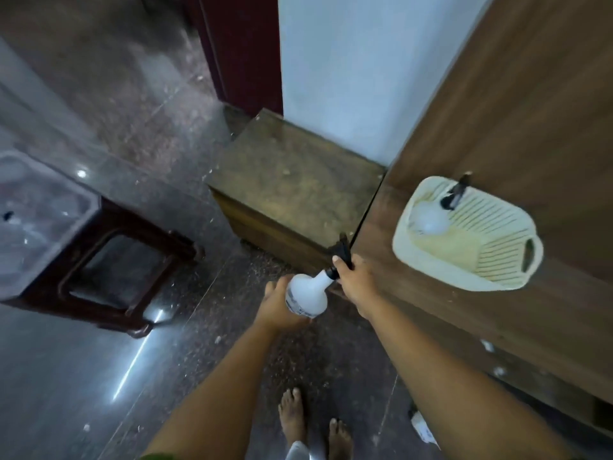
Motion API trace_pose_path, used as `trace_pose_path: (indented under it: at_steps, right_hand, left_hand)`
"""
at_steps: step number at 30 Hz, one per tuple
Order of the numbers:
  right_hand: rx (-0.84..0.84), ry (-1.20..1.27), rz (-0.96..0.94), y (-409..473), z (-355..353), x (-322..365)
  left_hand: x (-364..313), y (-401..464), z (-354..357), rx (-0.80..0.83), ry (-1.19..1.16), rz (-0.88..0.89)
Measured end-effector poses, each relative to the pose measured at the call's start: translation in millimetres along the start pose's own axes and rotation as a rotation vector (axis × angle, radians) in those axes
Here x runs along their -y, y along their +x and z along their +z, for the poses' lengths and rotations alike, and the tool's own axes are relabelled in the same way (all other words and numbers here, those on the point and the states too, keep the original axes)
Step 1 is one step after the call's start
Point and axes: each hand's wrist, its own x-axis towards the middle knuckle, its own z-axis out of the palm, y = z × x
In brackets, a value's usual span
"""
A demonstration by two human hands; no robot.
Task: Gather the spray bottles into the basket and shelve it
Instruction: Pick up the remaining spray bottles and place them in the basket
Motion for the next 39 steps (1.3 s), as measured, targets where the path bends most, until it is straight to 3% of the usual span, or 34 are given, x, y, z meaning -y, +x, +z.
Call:
trace_pose_path:
  at_steps: [3, 8, 14, 21, 29, 39]
  right_hand:
    - [-0.109, -0.02, -0.048, -30, -55, 29]
    - [-0.259, -0.06, -0.074, -55, -132, 46]
    - [-0.511, 0.001, -0.102, -76, -218, 66]
    - [-0.707, -0.134, -0.141, -56, -295, 57]
    - [-0.804, -0.169, -0.202, 9, -305, 18]
    - [-0.74, -0.236, -0.073, 88, -293, -29]
  left_hand:
    - [-54, -10, -1, 0.017, 0.022, 0.111]
    - [-128, -15, 7, -0.031, 0.269, 0.355]
    - [-216, -1, 24, 0.062, 0.203, 0.52]
    - [-298, 41, 69, 0.123, 0.054, 0.629]
    - [-330, 98, 134, 0.192, -0.019, 0.455]
    - [-329, 162, 180, 0.233, -0.091, 0.179]
